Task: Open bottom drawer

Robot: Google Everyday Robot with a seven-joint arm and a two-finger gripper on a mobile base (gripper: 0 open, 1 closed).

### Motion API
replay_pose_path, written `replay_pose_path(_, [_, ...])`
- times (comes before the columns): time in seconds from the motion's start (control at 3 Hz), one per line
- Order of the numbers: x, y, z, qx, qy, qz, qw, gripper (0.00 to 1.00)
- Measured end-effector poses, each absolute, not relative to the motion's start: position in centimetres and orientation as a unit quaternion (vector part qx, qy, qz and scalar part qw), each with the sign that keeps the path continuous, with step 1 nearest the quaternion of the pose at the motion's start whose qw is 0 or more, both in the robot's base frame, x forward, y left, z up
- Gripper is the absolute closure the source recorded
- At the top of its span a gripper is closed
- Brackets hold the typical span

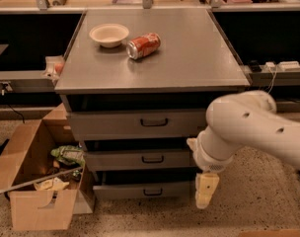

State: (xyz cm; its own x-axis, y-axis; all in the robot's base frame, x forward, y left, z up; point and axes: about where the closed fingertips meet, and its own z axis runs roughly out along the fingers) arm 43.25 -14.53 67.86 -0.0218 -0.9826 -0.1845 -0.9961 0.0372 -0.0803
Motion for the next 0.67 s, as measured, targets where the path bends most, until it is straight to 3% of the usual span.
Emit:
replay_pose_path(0.33, [41.4,-12.6,56.2,-0.706,0.702,0.072,0.057,0.00])
replay_pose_path(0.67, [40.7,-12.0,52.7,-0.705,0.701,0.093,0.048,0.00])
